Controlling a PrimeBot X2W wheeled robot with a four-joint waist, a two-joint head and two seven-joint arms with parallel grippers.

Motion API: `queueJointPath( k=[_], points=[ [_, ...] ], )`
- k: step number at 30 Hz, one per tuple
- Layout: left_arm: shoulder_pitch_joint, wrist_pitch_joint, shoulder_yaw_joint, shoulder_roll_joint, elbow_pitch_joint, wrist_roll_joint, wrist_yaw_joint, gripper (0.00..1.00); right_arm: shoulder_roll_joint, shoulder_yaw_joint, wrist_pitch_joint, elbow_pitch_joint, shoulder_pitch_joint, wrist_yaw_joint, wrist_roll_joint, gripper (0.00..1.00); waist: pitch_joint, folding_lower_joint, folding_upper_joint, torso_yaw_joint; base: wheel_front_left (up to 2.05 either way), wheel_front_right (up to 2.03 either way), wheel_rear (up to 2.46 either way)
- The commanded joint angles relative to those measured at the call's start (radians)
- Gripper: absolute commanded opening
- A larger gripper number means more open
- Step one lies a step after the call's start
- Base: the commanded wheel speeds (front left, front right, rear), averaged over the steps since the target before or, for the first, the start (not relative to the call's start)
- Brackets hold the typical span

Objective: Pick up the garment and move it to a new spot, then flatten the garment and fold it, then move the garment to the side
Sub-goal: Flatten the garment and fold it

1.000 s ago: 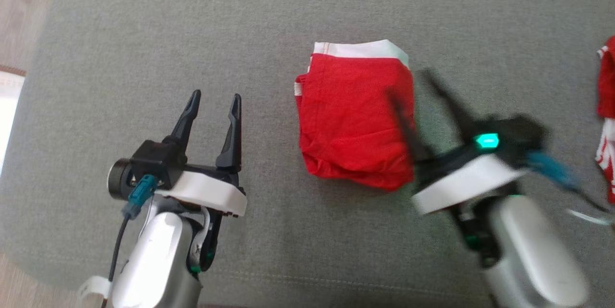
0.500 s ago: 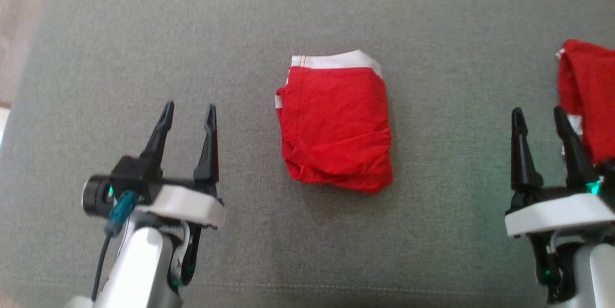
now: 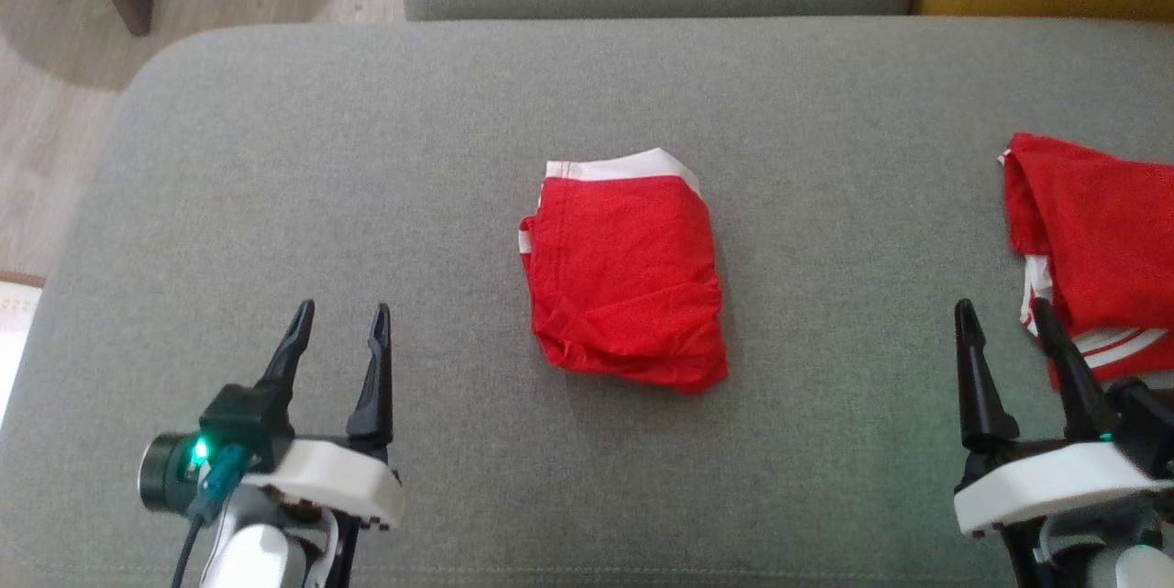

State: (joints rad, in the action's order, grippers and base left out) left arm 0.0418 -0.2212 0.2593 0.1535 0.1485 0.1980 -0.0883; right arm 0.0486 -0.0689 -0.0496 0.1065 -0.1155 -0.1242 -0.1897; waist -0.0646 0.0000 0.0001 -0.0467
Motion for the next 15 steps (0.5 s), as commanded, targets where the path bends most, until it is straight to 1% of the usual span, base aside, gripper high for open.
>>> queueJointPath(
  k=[1,15],
  points=[
    [0.021,0.003,-0.033,0.020,-0.037,0.005,-0.005,1.00,0.006,0.020,-0.004,0.042,0.013,-0.007,0.010,1.00,0.015,0.0000,-0.0001,0.001,0.00,0.00,0.00],
    [-0.020,0.028,-0.014,0.033,-0.061,0.012,-0.013,1.00,0.002,0.019,-0.040,0.080,-0.036,-0.007,0.011,1.00,0.057,0.0000,-0.0001,0.009,0.00,0.00,0.00]
  ],
)
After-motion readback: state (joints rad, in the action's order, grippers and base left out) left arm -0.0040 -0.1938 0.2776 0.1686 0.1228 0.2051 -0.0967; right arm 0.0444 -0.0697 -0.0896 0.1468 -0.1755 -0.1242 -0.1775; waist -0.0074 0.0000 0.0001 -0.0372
